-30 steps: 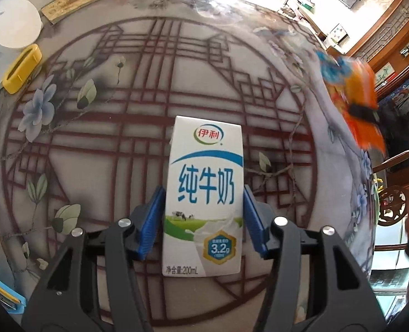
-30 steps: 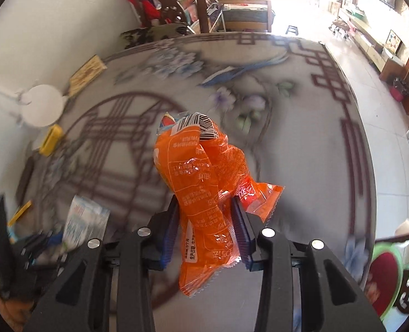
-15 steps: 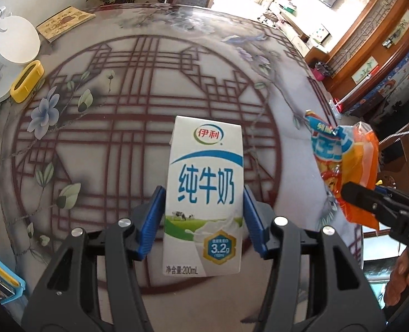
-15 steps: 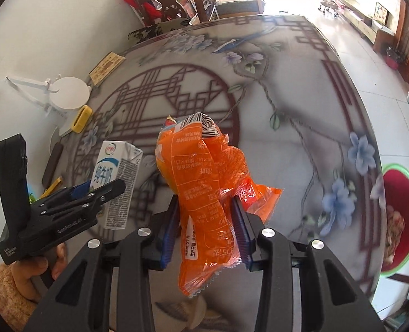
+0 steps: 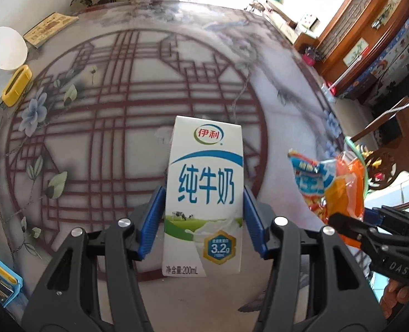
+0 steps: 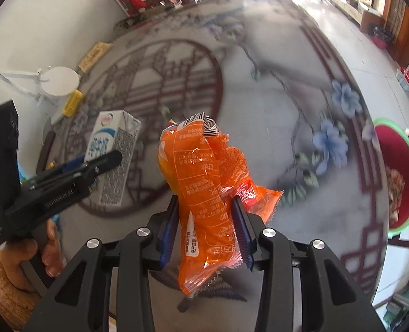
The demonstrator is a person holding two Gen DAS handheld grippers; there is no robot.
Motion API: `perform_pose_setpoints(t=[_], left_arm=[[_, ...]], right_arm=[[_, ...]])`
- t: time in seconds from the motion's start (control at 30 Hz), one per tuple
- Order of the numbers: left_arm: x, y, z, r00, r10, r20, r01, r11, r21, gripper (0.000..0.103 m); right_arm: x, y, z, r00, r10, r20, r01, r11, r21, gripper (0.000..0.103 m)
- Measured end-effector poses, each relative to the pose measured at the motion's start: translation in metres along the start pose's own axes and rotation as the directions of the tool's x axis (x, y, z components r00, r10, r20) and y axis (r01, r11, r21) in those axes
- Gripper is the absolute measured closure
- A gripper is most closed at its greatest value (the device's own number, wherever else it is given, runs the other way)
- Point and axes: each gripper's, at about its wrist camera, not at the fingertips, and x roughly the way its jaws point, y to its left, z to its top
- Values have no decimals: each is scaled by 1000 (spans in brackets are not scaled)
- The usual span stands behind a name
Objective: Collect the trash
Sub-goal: 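Carry the milk carton and orange snack bag over the red bucket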
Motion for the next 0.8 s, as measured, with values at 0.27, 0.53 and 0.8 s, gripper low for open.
perform_pose_setpoints(t=[0.27, 0.53, 0.8], left_arm=[[10, 1, -7, 999, -2, -40, 2, 1000, -9, 50], [0, -27, 3, 999, -38, -6, 38, 998, 53, 50], [-1, -52, 8, 998, -56, -7, 57, 994, 93, 50]], right_arm=[[-13, -5, -10, 999, -15, 42, 14, 1000, 20, 66], [-22, -21, -16, 998, -25, 63, 21, 998, 56, 67], [-30, -38, -17, 997, -21, 78, 14, 996, 91, 67]])
